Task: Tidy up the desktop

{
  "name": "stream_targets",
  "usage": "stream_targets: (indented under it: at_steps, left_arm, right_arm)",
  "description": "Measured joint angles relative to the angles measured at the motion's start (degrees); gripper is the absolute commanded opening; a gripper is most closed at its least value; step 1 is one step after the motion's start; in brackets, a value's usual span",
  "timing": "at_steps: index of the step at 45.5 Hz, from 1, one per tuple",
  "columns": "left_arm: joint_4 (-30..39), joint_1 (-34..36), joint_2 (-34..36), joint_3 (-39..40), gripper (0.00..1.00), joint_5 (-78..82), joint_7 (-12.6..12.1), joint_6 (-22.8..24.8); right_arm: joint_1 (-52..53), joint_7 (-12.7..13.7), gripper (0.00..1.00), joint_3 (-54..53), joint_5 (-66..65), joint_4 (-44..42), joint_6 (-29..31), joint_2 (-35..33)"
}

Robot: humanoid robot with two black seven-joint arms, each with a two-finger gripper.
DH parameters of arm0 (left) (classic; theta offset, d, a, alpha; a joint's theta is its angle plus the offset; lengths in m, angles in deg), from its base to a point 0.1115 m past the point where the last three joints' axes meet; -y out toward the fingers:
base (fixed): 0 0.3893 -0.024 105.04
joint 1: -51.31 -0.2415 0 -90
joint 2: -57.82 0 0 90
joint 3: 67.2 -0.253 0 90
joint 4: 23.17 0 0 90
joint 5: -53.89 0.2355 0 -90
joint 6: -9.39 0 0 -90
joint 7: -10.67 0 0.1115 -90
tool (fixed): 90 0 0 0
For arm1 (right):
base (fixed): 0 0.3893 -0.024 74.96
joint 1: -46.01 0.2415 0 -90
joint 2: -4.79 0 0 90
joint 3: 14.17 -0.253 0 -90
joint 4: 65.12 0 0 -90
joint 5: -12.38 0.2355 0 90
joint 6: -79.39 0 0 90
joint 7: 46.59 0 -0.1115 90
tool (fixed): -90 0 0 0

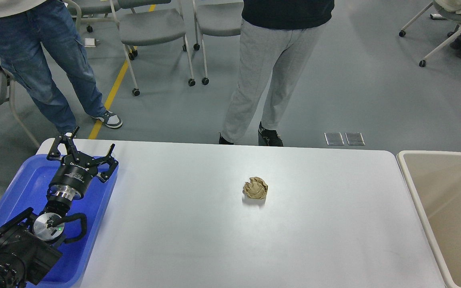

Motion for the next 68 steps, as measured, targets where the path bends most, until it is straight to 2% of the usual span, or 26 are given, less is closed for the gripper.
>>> stream_targets:
  at_steps: [26,32,45,55,68]
  left_arm:
    - [0.00,0.00,0.00,0.00,1.00,0.02,0.00,0.00]
    - [0.01,0.00,0.00,0.00,1.00,0.02,0.00,0.00]
    - [-0.01,0.00,0.00,0.00,1.00,-0.03,0.00,0.00]
    - [-0.02,0.00,0.00,0.00,1.00,-0.03,0.00,0.00]
    - [-0.01,0.00,0.00,0.00,1.00,-0.01,0.00,0.00]
  right_arm:
    - [4.08,-0.49,1.00,-0.33,-9.10,1.91,1.06,0.22]
    - [5.12,-0.51,1.00,-2.15,-9.55,8.16,3.47,-3.12]
    - [6.45,-0.57,1.00,-12.27,-10.31,30.12,7.07,-8.02]
    - [9.01,-0.58,1.00,-19.16,-11.89,40.66,7.88,-2.85]
    - [10.76,-0.63,1.00,-22.65,-13.52,44.11,9.51,8.37]
